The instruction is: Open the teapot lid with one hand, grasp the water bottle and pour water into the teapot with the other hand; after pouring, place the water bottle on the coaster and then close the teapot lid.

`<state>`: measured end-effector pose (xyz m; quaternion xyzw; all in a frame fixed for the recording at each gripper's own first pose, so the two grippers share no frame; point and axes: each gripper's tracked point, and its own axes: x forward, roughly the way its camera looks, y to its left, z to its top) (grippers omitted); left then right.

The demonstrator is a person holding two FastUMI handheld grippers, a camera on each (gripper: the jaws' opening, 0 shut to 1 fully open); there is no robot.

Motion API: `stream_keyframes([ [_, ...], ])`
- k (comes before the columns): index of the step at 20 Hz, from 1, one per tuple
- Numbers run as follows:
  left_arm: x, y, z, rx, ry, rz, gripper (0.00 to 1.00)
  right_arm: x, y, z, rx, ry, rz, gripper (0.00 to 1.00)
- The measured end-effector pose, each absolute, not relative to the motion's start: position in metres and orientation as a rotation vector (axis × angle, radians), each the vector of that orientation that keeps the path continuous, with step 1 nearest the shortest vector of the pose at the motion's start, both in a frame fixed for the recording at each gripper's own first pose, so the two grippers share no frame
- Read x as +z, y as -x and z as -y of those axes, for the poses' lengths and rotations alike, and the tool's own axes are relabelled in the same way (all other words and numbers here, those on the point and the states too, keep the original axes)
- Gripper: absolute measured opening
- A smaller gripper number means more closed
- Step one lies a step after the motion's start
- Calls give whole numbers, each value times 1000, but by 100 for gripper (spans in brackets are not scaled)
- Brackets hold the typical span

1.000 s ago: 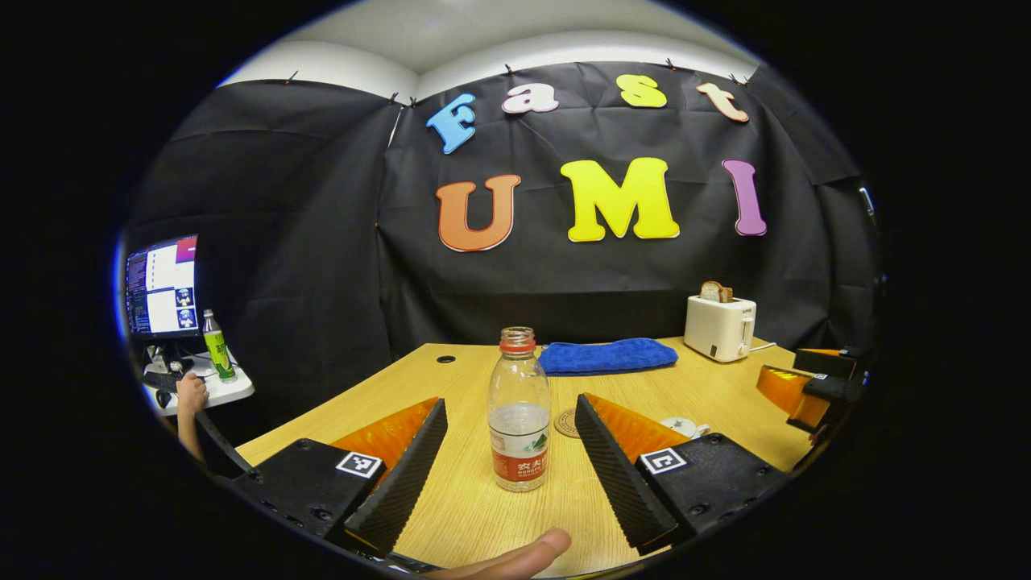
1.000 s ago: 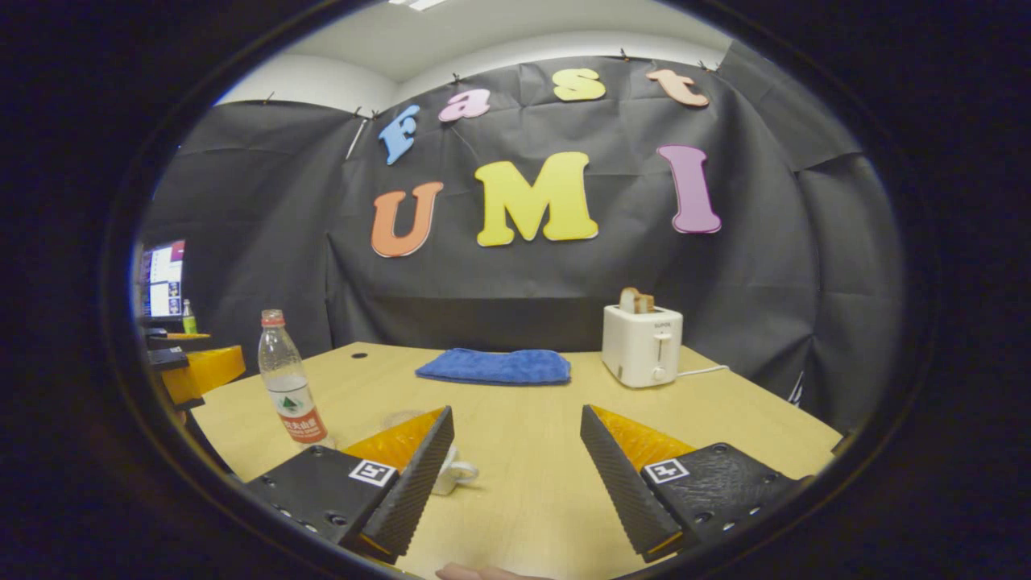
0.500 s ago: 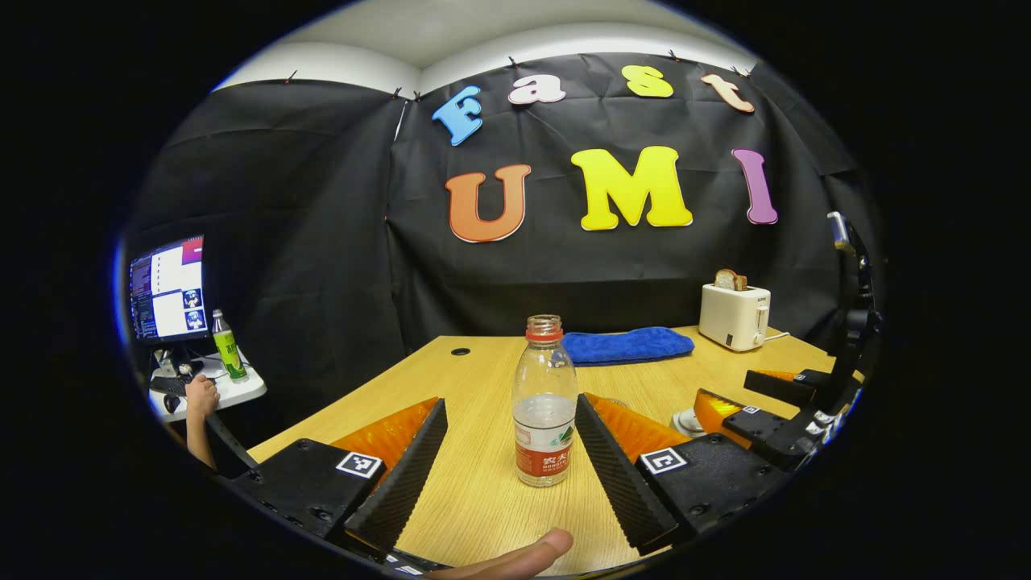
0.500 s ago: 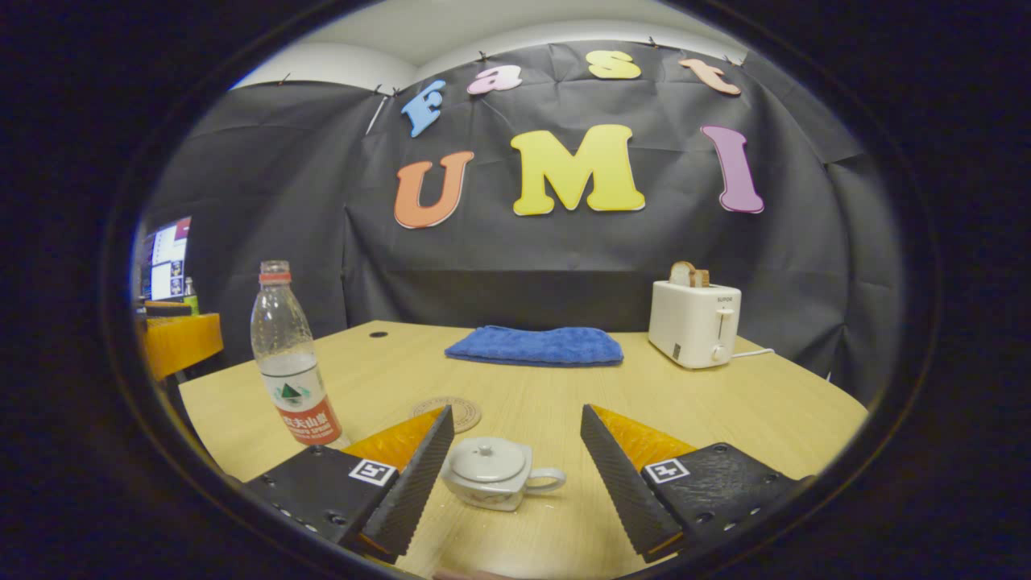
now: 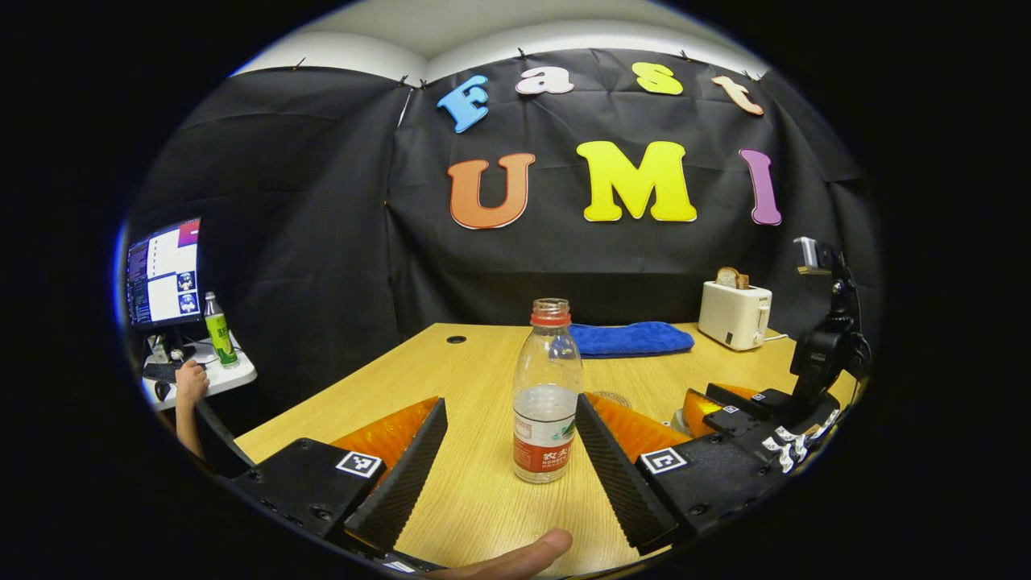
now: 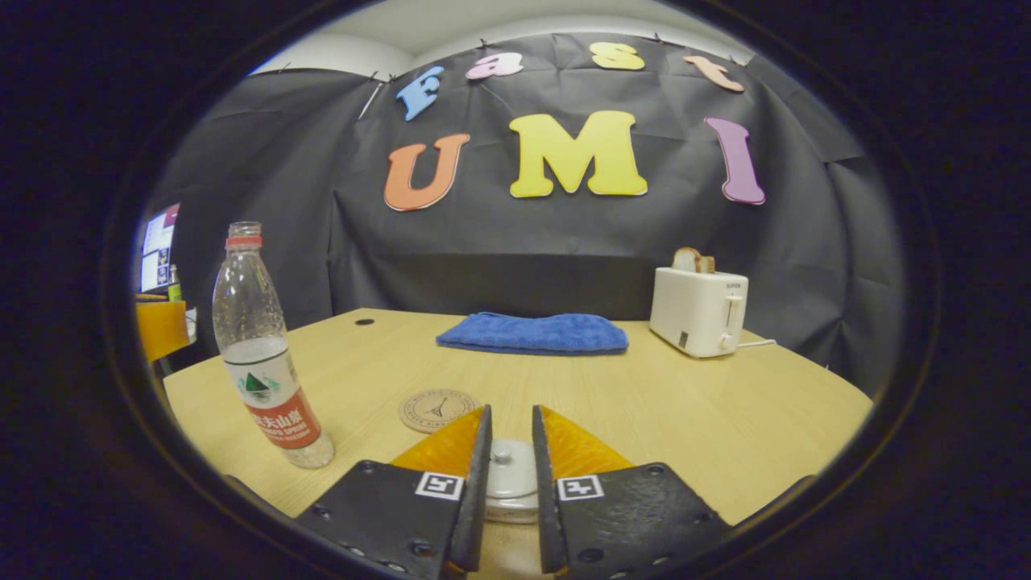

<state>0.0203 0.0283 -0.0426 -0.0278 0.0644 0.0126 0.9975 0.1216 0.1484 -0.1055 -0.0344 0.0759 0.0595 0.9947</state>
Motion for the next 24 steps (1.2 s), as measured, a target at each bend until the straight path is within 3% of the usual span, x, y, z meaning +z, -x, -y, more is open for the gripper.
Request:
stream_keyframes([
  [2, -46, -23, -29, 24, 48, -133, 100, -107, -124, -152, 152, 95, -151, 23],
  [4, -51, -26, -26, 8, 52, -139, 100, -107, -122, -151, 159, 123, -148, 8],
  [5, -53, -29, -21, -10, 64, -135, 100, -105, -124, -153, 167, 121, -143, 11],
  [9, -61, -37, -17, -45, 96, -128, 100, -104, -122, -153, 163, 135, -140, 0],
  [20, -91, -66, 1, -155, 94, -64, 100, -51, -66, -128, 226, 60, -63, 0],
  [24, -102, -85, -6, -127, 66, -60, 100, -44, -44, -110, 210, 86, -30, 0],
])
